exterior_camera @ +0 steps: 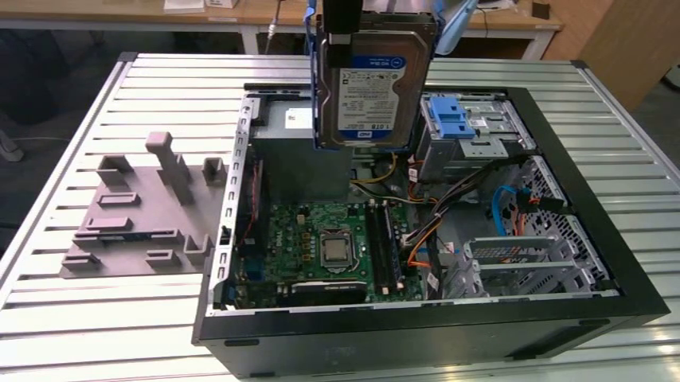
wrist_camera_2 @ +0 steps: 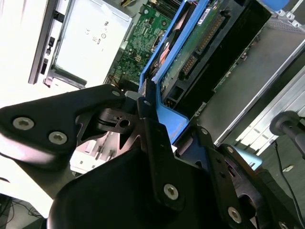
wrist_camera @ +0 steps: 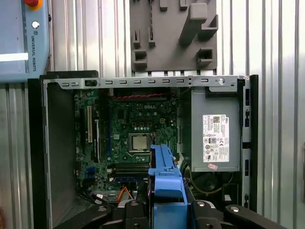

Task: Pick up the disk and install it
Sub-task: 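Insert the disk into the insertion slot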

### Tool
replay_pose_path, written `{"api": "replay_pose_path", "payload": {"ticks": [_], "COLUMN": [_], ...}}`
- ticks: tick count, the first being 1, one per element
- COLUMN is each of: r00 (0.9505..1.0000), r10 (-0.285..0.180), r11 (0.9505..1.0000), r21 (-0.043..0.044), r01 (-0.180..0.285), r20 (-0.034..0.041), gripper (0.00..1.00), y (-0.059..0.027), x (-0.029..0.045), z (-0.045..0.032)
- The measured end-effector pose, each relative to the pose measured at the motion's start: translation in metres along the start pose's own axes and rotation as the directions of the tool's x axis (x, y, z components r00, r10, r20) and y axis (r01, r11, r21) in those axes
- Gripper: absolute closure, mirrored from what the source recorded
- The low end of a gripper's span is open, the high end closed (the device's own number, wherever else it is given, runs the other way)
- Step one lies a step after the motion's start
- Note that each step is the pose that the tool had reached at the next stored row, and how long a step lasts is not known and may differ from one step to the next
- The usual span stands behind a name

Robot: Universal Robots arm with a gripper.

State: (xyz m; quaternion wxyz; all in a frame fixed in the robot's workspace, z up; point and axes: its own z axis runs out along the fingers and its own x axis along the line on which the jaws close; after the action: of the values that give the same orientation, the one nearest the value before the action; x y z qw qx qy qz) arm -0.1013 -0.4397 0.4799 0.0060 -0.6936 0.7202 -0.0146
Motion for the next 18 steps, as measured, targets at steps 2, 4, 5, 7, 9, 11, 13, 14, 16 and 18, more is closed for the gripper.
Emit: {"api": "replay_pose_path", "payload": {"ticks": [2, 4, 5, 7, 9, 11, 13, 14, 16, 18], "r00": [1.0, 1.0, 1.0, 1.0, 1.0, 1.0, 1.0, 1.0, 1.0, 1.0], "r10": [0.0, 0.0, 0.0, 0.0, 0.0, 0.0, 0.0, 0.0, 0.0, 0.0], "r11": [1.0, 1.0, 1.0, 1.0, 1.0, 1.0, 1.0, 1.0, 1.0, 1.0], "r21": [0.0001, 0.0001, 0.0001, 0.0001, 0.0001, 0.0001, 0.0001, 0.0001, 0.0001, 0.0001], "r01": [0.0, 0.0, 0.0, 0.0, 0.0, 0.0, 0.0, 0.0, 0.0, 0.0], "r20": [0.0002, 0.0002, 0.0001, 0.0001, 0.0001, 0.0002, 0.0002, 0.0001, 0.0002, 0.0002], "gripper": [0.64, 0.64, 0.64, 0.64, 0.64, 0.64, 0.64, 0.64, 0.64, 0.64], "y": [-0.001, -0.0021, -0.0026, -0.0036, -0.0044, -0.0049, -0.0051, -0.0052, -0.0052, -0.0054], "x": [0.0013, 0.003, 0.0039, 0.0056, 0.0076, 0.0106, 0.0132, 0.0144, 0.018, 0.0245], "z": [0.0002, 0.0003, 0.0004, 0.0005, 0.0006, 0.001, 0.0017, 0.002, 0.0027, 0.0034]}}
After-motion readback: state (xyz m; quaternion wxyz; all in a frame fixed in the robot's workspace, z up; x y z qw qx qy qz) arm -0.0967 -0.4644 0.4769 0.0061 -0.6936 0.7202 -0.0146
